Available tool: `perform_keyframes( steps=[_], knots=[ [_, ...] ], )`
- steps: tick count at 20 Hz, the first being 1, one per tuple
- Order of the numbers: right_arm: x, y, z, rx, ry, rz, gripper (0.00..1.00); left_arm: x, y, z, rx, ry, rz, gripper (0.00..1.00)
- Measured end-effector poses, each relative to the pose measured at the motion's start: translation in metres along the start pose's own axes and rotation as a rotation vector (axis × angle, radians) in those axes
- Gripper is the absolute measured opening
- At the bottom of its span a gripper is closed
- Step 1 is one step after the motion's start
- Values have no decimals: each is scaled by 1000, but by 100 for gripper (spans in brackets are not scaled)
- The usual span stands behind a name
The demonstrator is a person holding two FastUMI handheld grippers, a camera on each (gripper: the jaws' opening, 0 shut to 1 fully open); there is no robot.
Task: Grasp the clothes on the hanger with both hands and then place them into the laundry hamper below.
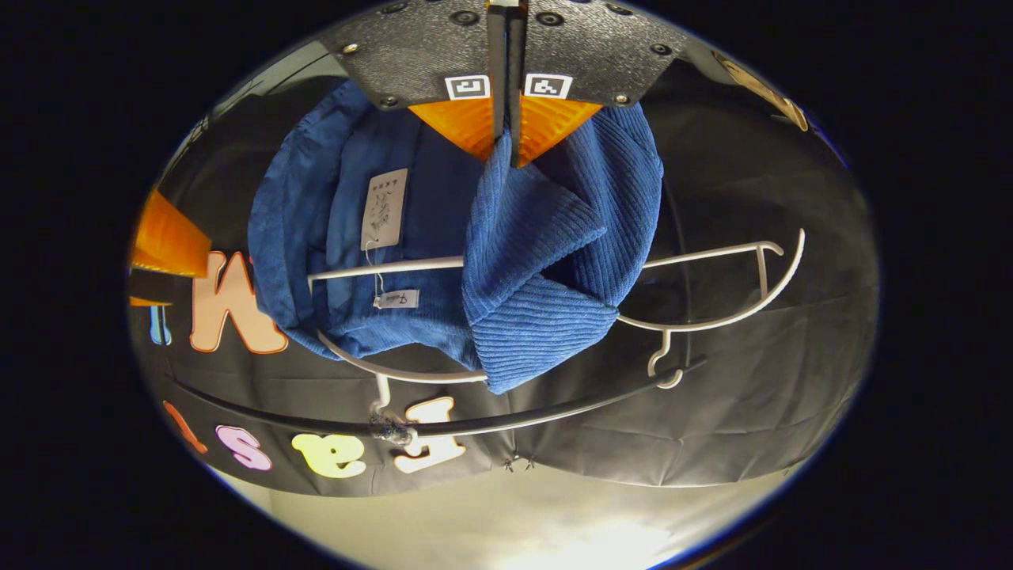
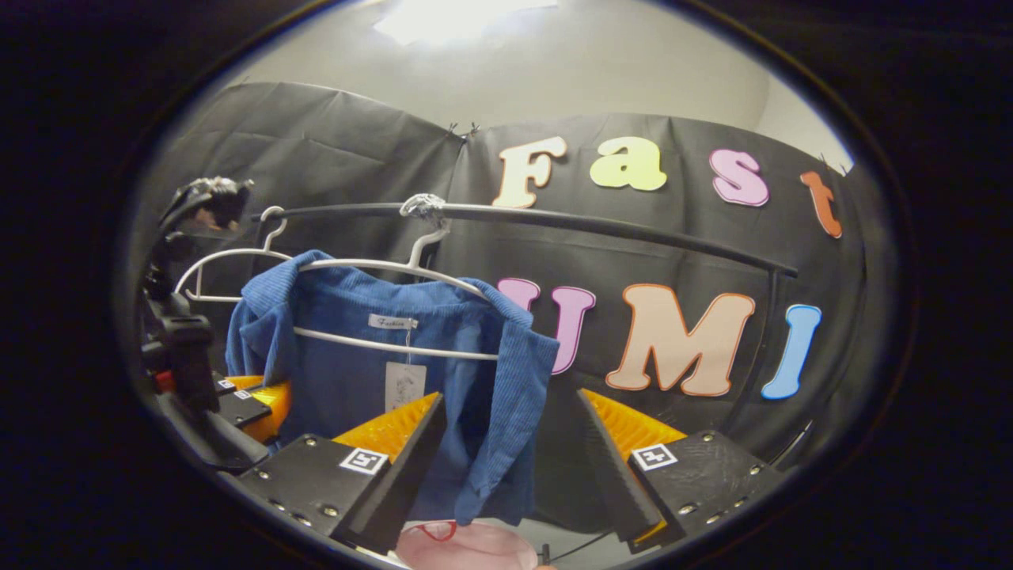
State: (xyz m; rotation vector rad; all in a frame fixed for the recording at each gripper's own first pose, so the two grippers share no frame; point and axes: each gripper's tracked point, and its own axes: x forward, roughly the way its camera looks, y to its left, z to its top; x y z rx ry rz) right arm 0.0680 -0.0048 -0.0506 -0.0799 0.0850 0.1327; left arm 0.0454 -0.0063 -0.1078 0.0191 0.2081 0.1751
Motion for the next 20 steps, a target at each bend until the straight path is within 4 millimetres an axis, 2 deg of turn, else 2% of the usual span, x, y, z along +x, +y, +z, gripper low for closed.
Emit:
perform_keyframes(
  steps=[1, 2, 5, 6, 11, 14, 18, 19, 20],
  knots=[
    [6, 1, -3, 0, 5, -3, 94, -1, -1, 0, 8, -1, -13, 0],
    [13, 1, -6, -1, 11, -8, 99, -1, 0, 1, 13, 0, -23, 2],
    [33, 3, -16, -2, 24, -22, 96, -4, -1, 2, 2, 5, -63, 0],
    [42, 3, -20, -2, 29, -24, 94, -5, 0, 2, -1, 4, -79, 0],
    [88, 0, -39, 25, 49, -43, 96, -13, 0, 2, -3, 10, -137, 1],
    [111, -3, -55, 31, 75, -51, 94, -15, 4, 2, -14, 20, -153, 0],
    [131, -3, -79, 53, 128, -48, 94, -14, 10, 4, -14, 24, -148, 2],
    [134, -5, -82, 56, 135, -54, 83, -13, 12, 5, -9, 22, -143, 0],
    [138, -2, -84, 59, 142, -49, 72, -13, 13, 4, -4, 20, -140, 2]
  ],
)
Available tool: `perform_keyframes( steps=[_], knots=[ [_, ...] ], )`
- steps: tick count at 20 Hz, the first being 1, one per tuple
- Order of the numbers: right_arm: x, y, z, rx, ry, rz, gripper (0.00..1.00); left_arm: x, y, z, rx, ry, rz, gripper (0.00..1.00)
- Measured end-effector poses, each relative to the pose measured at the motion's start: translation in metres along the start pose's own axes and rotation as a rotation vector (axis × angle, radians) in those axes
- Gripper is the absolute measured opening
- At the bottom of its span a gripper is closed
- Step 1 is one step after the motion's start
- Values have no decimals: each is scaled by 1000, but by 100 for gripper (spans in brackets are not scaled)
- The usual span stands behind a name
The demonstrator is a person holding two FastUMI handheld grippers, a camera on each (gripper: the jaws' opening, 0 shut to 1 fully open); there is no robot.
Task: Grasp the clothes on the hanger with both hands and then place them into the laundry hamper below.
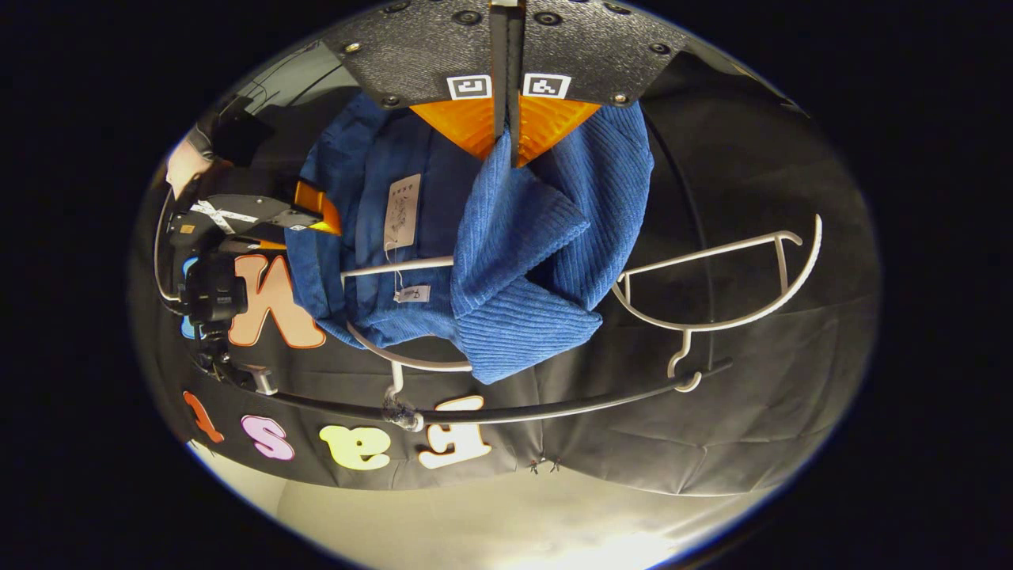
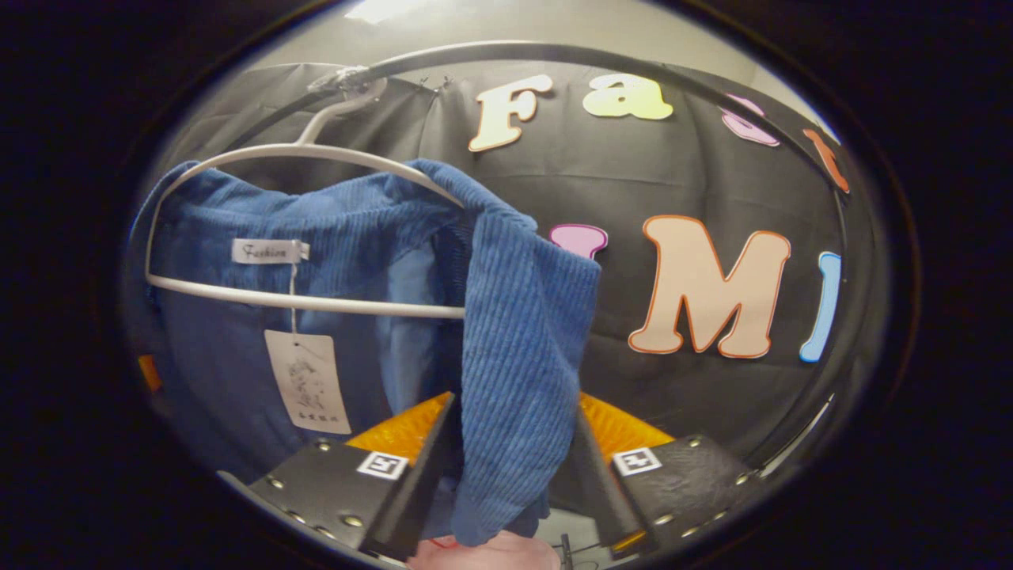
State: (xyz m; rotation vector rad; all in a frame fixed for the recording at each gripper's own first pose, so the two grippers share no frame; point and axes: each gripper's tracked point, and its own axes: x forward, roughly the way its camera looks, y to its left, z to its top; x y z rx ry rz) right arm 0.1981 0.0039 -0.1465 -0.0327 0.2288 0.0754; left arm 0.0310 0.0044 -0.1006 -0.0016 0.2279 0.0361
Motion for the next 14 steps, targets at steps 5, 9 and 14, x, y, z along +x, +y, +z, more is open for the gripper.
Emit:
perform_keyframes(
  steps=[5, 9, 14],
  knots=[
    [2, -4, -8, -8, 38, -16, 17, -1, 12, 8, 22, -18, 30, 2],
    [2, -9, 3, -12, 17, -22, 5, -8, 27, 16, 26, -47, 71, 0],
    [1, -20, 28, -19, -39, -31, 5, -22, 44, 34, -29, -76, 95, 0]
  ],
)
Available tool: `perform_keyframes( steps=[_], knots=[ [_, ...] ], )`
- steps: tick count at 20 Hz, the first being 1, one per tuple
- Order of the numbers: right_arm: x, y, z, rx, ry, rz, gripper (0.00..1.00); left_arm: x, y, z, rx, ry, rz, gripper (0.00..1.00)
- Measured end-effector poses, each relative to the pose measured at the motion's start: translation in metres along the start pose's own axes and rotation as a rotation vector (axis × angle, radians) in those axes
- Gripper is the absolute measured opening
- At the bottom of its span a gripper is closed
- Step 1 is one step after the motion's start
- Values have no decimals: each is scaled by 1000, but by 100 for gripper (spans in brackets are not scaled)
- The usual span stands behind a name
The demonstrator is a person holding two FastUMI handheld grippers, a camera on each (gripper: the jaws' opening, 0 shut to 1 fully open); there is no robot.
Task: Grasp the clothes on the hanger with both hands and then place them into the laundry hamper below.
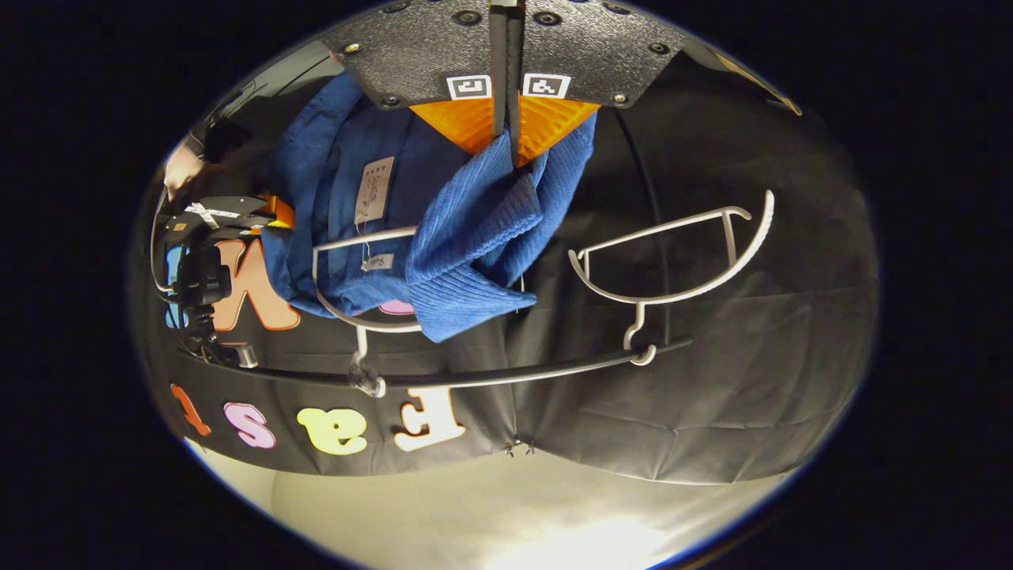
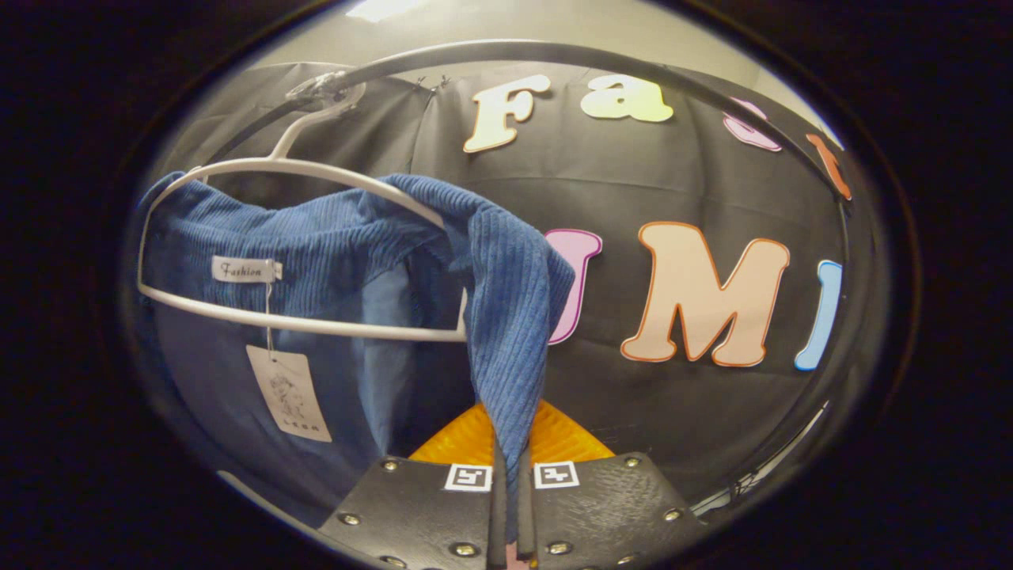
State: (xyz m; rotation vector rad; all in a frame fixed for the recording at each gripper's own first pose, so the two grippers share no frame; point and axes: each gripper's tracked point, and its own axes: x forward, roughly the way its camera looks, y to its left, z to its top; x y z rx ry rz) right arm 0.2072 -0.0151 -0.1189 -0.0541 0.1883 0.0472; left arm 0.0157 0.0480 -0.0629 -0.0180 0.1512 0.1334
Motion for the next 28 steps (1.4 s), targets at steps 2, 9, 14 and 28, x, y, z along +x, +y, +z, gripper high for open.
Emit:
perform_keyframes(
  steps=[2, 9, 14, 28],
  knots=[
    [4, -7, 9, 15, -20, -15, 5, -5, 7, 8, -18, -14, 10, 0],
    [14, -34, 28, 28, -61, -68, 6, -10, 27, 38, -44, -70, 35, 0],
    [24, -50, 40, 19, -91, -96, 6, -9, 45, 53, -85, -94, 54, 0],
    [74, -67, 49, 121, -123, -101, 5, 10, 89, 60, -65, -110, 140, 2]
  ],
)
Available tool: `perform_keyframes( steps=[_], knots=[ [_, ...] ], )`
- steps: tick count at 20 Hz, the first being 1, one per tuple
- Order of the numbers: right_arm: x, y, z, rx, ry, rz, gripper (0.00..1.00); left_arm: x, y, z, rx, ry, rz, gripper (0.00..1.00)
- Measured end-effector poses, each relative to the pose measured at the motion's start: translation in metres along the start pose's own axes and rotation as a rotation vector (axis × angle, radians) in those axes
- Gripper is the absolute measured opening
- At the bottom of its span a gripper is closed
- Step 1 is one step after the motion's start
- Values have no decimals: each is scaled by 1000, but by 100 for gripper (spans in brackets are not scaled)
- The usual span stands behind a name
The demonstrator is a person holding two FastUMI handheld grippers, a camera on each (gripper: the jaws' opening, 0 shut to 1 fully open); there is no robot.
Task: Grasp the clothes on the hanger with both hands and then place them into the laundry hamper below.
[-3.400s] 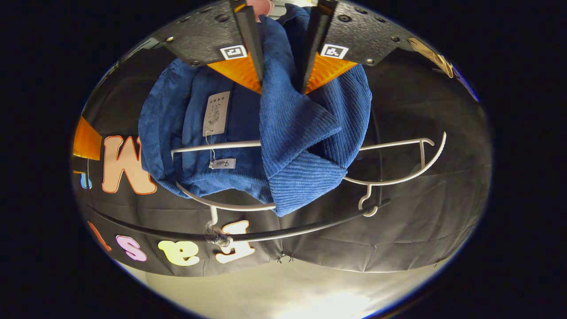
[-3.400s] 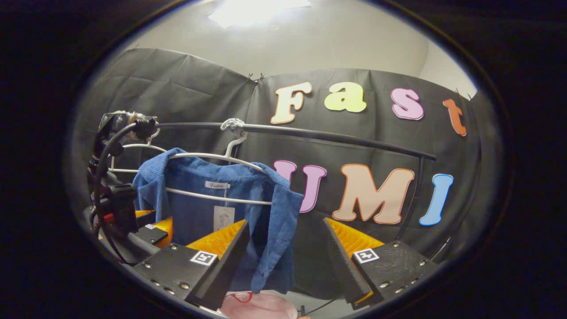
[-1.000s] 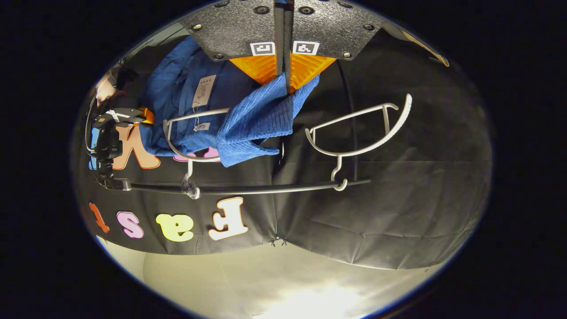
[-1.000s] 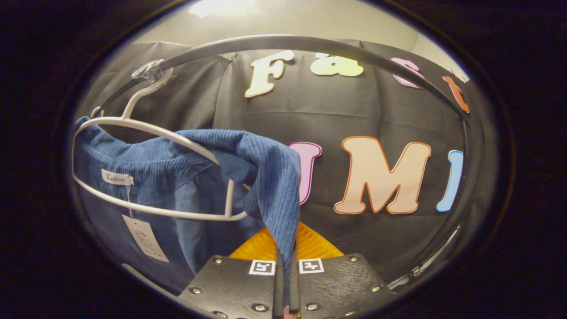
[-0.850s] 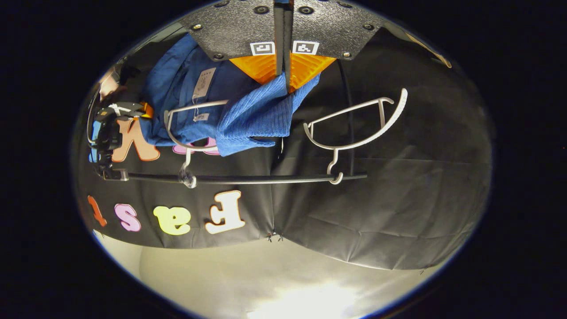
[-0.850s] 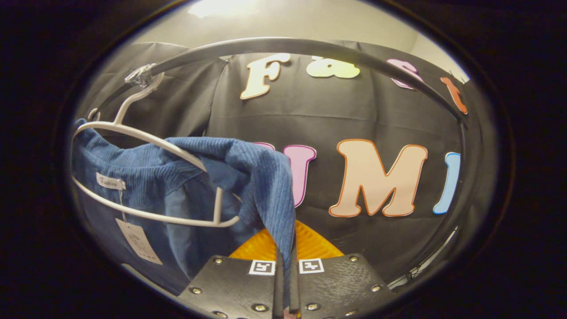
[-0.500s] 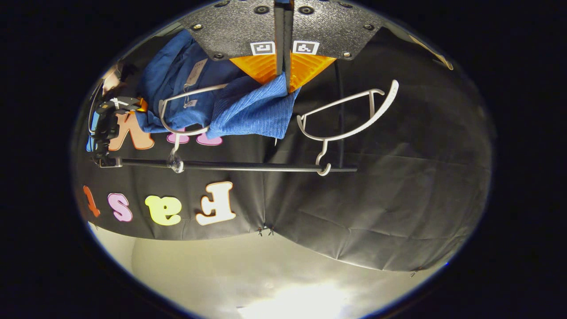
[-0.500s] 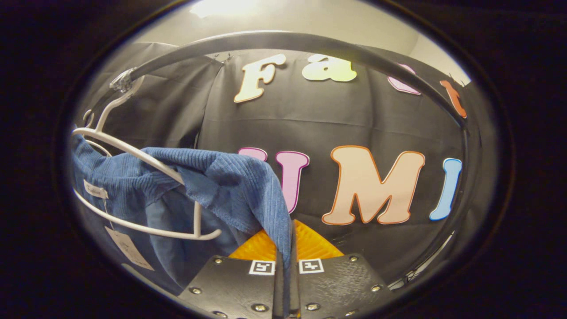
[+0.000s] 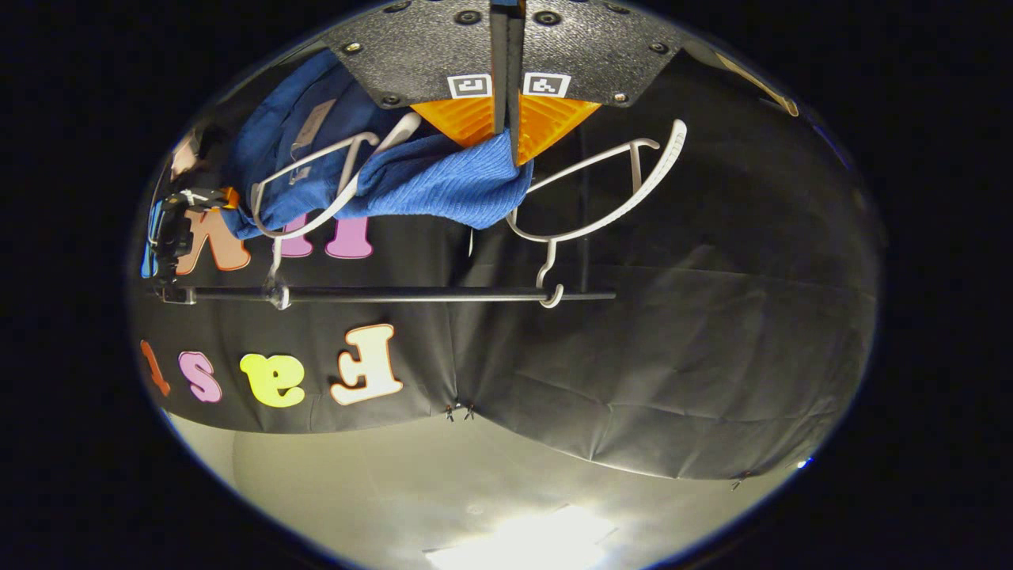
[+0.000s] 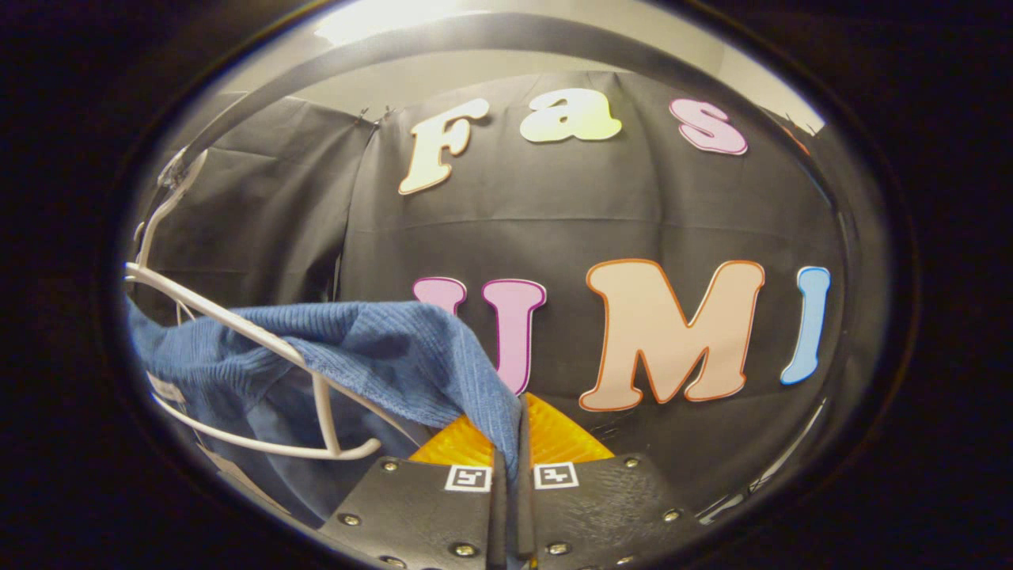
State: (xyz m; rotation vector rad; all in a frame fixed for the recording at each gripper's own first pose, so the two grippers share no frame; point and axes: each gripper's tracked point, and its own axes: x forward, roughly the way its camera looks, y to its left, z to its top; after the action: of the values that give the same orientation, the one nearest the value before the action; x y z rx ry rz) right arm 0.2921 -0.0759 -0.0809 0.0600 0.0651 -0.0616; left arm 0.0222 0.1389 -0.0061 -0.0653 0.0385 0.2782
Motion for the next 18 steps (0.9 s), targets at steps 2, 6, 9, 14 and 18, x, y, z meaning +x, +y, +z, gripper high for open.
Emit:
perform_keyframes(
  steps=[2, 6, 9, 14, 18],
  knots=[
    [3, -2, -6, 23, 7, -4, 5, 9, 2, -4, -12, 10, 5, 2],
    [8, 4, -39, 36, 73, 23, 5, 19, 0, -27, -23, 62, 0, 0],
    [5, 6, -71, 18, 130, 24, 5, 24, -1, -50, 2, 108, 3, 0],
    [-12, 3, -122, 13, 222, 18, 5, 19, 4, -88, 19, 177, 2, 0],
    [-31, -2, -144, -10, 266, 14, 5, 11, 10, -115, 43, 226, -6, 2]
  ],
)
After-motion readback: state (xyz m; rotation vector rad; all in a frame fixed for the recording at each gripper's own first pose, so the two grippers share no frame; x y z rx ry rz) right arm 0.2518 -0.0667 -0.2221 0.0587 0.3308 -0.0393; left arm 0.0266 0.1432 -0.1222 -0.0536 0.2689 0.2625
